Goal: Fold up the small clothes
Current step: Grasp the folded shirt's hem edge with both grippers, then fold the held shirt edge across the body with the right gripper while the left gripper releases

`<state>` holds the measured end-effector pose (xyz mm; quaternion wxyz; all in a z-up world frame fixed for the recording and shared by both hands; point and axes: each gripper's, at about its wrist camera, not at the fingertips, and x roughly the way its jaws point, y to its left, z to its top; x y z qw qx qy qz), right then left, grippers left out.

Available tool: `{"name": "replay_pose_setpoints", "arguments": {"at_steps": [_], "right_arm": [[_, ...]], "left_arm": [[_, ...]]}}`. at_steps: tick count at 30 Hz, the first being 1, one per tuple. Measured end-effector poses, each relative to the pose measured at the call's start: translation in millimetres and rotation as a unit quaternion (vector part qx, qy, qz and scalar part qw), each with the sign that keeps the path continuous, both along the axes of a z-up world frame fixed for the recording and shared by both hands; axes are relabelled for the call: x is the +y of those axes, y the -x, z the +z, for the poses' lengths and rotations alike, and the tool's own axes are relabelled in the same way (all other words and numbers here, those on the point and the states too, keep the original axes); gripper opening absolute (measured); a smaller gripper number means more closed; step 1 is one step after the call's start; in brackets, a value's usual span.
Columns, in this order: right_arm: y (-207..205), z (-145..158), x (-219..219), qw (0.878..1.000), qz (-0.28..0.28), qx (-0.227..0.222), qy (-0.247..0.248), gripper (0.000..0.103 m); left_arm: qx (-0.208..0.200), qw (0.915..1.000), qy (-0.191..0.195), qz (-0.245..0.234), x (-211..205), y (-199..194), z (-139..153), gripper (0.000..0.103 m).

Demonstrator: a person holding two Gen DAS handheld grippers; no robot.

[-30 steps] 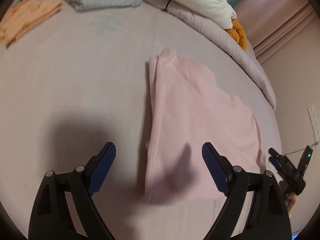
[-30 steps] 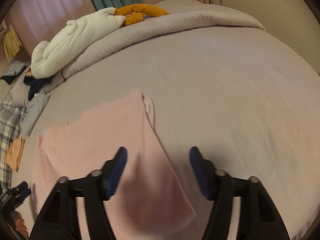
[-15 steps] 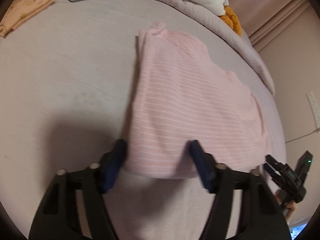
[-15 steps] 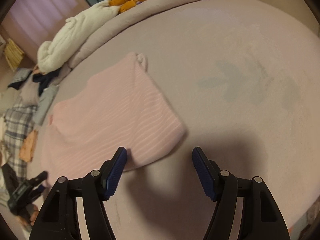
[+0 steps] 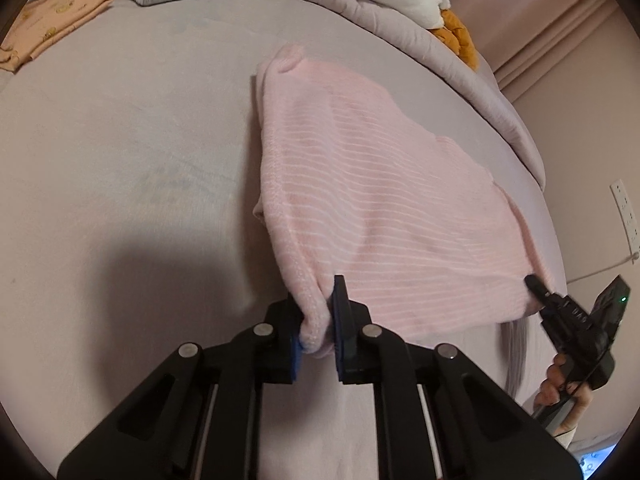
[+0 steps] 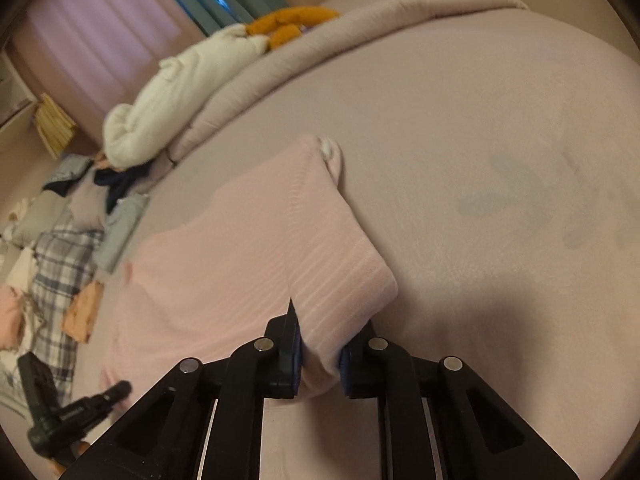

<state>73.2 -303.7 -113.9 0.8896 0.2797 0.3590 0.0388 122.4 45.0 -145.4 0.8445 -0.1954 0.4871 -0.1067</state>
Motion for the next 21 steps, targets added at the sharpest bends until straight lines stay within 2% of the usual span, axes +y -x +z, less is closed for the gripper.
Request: {"name": "replay_pose_setpoints", "arguments": {"at_steps": [4,12,15,21], "right_arm": [[17,16,-4,1.0,0.001,-0.023,0.001,0.014],[49,23,-13,1.0,-0.007,-0.022,-0.011,0.014],[54,22,-12,1.0,-0.01,-0.02,-0.01,0.014],[46,24,-7,1.0,-0.006,-0.016,0.017,0.014]], "left_arm": [[-0.001,0.9999,0.001,-0.016,-5,19,8,0.011],[0.024,0.999,0.023,-0.029,-8,56,5,0.012],[0.028,0.9987,0.028,-0.032,-11,65,6,0.012],[0.037,0.9987,0.013,-0.032,-19,61,3,0.017]]}}
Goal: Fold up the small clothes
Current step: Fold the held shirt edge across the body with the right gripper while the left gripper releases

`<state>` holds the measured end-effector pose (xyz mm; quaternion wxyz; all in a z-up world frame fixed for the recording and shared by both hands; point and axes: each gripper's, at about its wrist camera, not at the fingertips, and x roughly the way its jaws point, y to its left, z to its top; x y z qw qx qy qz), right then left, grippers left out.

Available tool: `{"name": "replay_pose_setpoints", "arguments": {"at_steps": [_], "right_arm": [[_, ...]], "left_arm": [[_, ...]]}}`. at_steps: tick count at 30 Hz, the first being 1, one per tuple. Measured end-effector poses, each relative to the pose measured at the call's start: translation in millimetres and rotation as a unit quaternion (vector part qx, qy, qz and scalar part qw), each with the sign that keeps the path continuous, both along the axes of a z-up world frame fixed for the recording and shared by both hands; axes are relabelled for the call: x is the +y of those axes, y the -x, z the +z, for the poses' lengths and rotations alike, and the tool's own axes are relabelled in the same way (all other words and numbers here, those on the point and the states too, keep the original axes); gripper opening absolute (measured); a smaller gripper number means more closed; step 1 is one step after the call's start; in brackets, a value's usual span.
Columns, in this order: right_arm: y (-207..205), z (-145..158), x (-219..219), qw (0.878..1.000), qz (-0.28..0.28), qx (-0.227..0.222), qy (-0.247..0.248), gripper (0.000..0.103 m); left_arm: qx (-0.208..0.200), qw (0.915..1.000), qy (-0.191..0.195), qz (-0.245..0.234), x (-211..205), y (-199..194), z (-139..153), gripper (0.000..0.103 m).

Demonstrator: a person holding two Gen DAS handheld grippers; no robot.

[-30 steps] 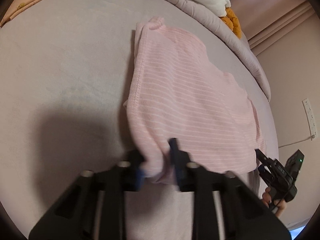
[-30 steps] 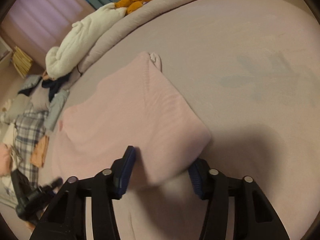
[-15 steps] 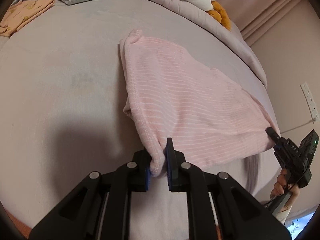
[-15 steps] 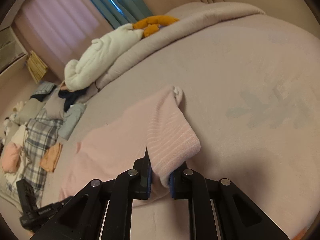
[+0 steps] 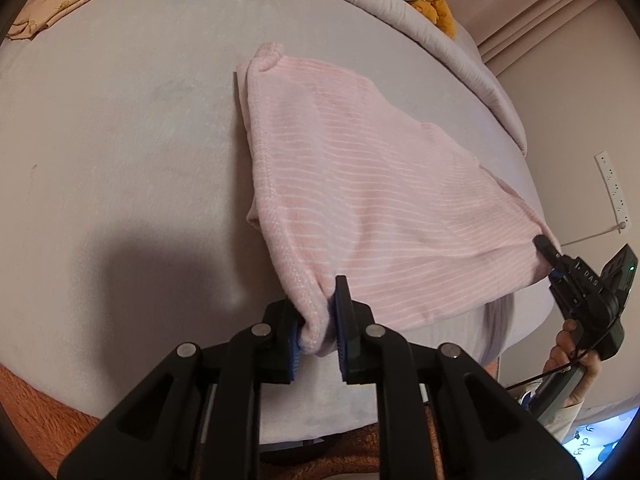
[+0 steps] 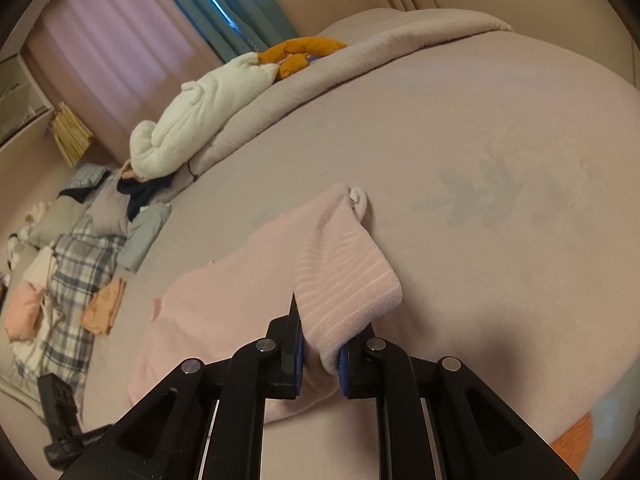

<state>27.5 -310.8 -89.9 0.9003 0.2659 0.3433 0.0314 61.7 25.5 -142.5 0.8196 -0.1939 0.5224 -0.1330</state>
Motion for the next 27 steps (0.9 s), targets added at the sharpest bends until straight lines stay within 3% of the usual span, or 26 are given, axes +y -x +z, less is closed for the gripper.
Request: {"name": "replay_pose_setpoints", "arguments": {"at_steps": [7,14,19,27], "right_arm": [[-16,33,29,0.997,0.054,-0.049,0.037,0.014],[-24,53,90,0.982,0.155,-0.083,0.074,0.014],[-24,34,136,0.966,0.229,-0.061,0.101,0.014],[-28,-28,185,0.943,0.298,0.039,0.142,0.015]], "left_arm": [[-0.014,0.9998,-0.004,0.012,12,12,9,0.016],[-0.033,0.9985,-0.014,0.041,34,20,19,0.021],[-0.04,0.9974,-0.022,0.056,43,21,23,0.022],[-0.043,0.9967,-0.031,0.062,46,22,25,0.027]]}}
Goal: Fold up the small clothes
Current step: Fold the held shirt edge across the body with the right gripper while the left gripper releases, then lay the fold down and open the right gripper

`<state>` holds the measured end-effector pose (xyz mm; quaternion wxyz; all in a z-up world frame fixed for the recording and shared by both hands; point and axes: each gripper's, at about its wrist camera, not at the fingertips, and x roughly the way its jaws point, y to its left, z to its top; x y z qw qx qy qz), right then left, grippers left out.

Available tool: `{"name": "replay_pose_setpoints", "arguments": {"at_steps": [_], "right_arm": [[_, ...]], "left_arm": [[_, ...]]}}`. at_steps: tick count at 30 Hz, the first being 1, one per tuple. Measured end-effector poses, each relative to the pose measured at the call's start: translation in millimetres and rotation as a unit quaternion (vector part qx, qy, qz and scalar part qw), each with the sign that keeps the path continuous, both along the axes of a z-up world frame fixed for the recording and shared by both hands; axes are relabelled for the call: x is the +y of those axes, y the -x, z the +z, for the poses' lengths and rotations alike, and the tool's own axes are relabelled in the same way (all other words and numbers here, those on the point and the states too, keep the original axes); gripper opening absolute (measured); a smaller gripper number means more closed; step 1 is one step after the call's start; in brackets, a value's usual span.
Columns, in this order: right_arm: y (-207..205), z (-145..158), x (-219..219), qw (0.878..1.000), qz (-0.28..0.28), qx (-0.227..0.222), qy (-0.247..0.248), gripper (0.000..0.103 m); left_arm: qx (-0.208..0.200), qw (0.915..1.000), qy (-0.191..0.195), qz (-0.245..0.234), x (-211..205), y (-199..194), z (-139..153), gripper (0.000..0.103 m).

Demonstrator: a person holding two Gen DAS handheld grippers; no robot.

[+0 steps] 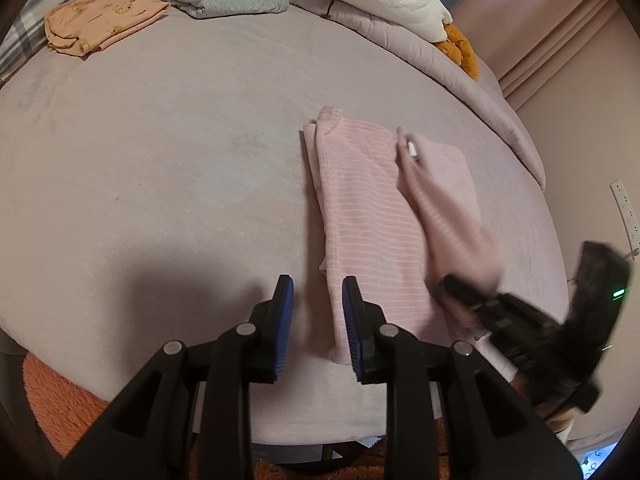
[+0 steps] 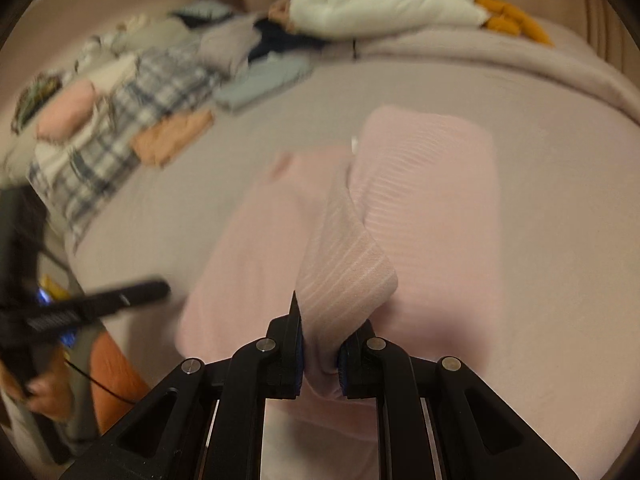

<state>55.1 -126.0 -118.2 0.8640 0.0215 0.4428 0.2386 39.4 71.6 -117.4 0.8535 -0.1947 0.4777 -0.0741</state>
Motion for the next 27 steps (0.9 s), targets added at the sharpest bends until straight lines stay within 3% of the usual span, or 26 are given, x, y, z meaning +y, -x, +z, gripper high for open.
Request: {"name": "replay_pose_setpoints", "arguments": {"at_steps": [7,8,12,15,20,25,27], "right_arm": [[0,4,-5,1.0,-0.003,0.011,0.0,0.016],[1,7,-9,1.0,-0.003,0.014,-0.007,0.021],[14,18,-31,1.0,-0.02,0.006,-0.022,0.06],[22,22,-41,0.999,-0.033,-0.006,-0.019,0.061],[21,19,-63,0.996,-0.083,-0.005,-0.01,0.064],[17,9,-85,0.99,-0.136,0.017,-0.022,0.064],[17,7,-92,0.988,-0.152,0.021,-0.023,0.064]], "left_arm": [[-0.016,0.9998,-0.002,-0.015,-6,-2,13,0.051],[-0.02,0.9996,0.0,-0.02,-8,-3,16,0.058],[-0.039,0.9979,0.017,-0.048,-19,-13,30,0.073],[-0.051,0.9943,0.045,-0.081,-32,-29,34,0.08],[-0.027,0.9896,0.062,-0.127,-59,-68,17,0.08],[0.023,0.987,0.057,-0.149,-88,-103,-12,0.076],[0.037,0.9856,0.058,-0.154,-97,-109,-22,0.056]]}}
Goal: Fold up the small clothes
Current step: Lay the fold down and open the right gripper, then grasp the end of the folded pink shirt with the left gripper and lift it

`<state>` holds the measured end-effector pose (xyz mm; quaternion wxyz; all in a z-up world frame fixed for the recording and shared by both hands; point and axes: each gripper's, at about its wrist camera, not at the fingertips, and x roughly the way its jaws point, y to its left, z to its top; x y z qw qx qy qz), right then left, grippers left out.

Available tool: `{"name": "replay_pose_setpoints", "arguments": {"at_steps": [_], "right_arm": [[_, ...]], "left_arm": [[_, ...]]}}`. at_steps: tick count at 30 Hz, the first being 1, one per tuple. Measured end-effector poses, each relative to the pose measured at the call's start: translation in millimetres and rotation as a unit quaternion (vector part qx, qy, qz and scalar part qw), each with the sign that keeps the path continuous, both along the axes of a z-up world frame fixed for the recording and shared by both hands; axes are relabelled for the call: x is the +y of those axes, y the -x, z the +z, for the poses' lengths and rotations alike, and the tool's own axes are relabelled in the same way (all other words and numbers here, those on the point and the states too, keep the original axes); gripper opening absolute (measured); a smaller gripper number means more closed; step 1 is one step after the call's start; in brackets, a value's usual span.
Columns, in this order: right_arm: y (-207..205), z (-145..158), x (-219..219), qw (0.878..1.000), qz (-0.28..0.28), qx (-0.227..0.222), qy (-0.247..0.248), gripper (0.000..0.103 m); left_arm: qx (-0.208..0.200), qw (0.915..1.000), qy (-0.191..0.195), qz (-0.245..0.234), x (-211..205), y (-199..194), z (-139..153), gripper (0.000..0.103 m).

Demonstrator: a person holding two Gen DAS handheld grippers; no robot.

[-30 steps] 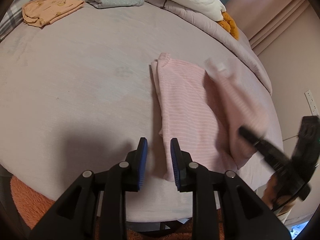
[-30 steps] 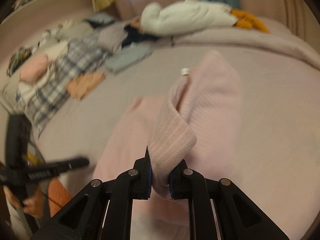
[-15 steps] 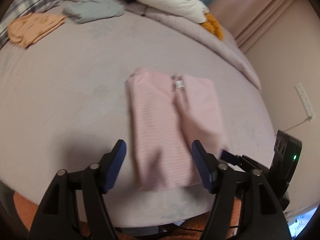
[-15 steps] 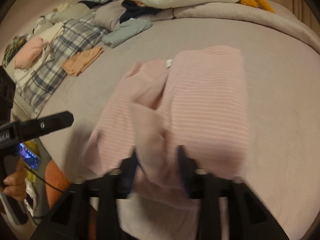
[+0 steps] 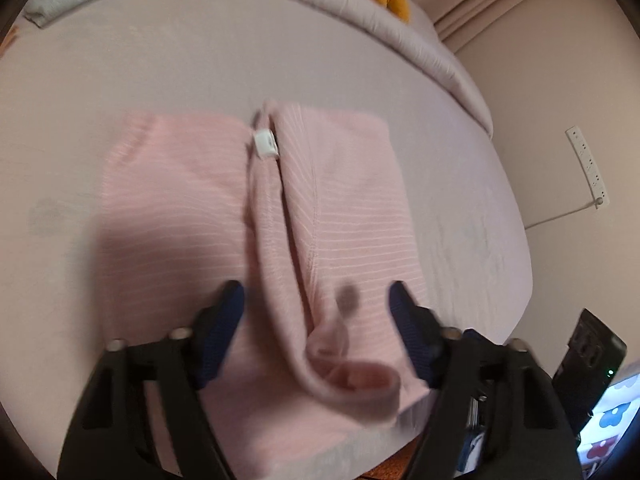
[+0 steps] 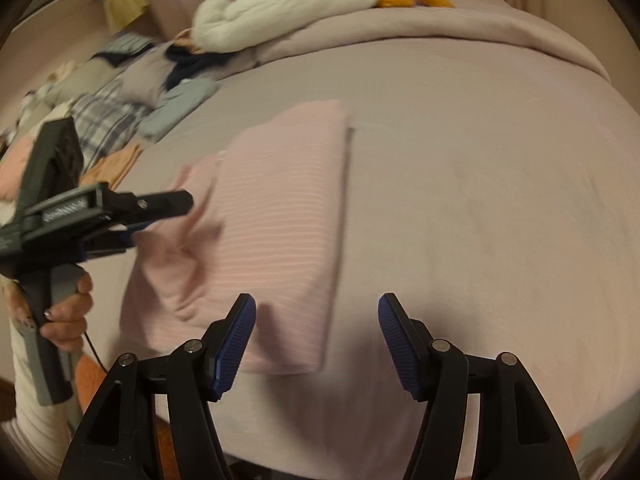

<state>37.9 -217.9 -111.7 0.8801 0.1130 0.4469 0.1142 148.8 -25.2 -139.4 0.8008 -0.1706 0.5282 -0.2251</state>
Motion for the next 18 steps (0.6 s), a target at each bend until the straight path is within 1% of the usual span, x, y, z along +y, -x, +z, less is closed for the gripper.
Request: {"name": "replay_pose_setpoints", "arguments": {"at_steps": [1,2,3,4,6,8,11,15,18], "right_arm": [[0,-1,-1,1.0,-0.005,0.002,0.001,0.064],[-1,-2,-2,1.0,-0.011,0.003,0.002,0.064],[-2,-3,-3,1.0,-0.017,0.005,0.003,0.064],[-3,-4,-4,1.0,-0.02,0.007,0.004,0.064],[-5,-6,-4,1.0,-0.024,0.011,0.004,0.064],[-6,-6,-4,1.0,-0.025,0.013,0.005,0.064],[-9,-7,-4,1.0,-0.026,0.015,0.006,0.064],[-7,-3,-6,1.0,-0.021,0.011,0.004,0.064],[-5,-2,-7,1.0,-0.014,0.006,0.005,0.064]], "left_arm": [[0.004,1.0,0.0,-0.007,-5,-4,-6,0.051],[0.005,0.9999,-0.004,-0.008,-8,-6,-10,0.037],[0.007,0.9999,-0.013,-0.006,-9,-9,-13,0.029],[0.007,0.9999,-0.013,-0.005,-11,-10,-16,0.025],[0.006,1.0,-0.005,-0.001,-10,-9,-14,0.013],[-0.006,0.9999,-0.012,0.003,-8,-3,-7,0.011],[-0.043,0.9983,-0.04,0.004,-7,10,13,0.01],[-0.084,0.9954,-0.044,0.013,10,26,40,0.01],[-0.108,0.9922,-0.059,0.022,27,35,56,0.01]]}}
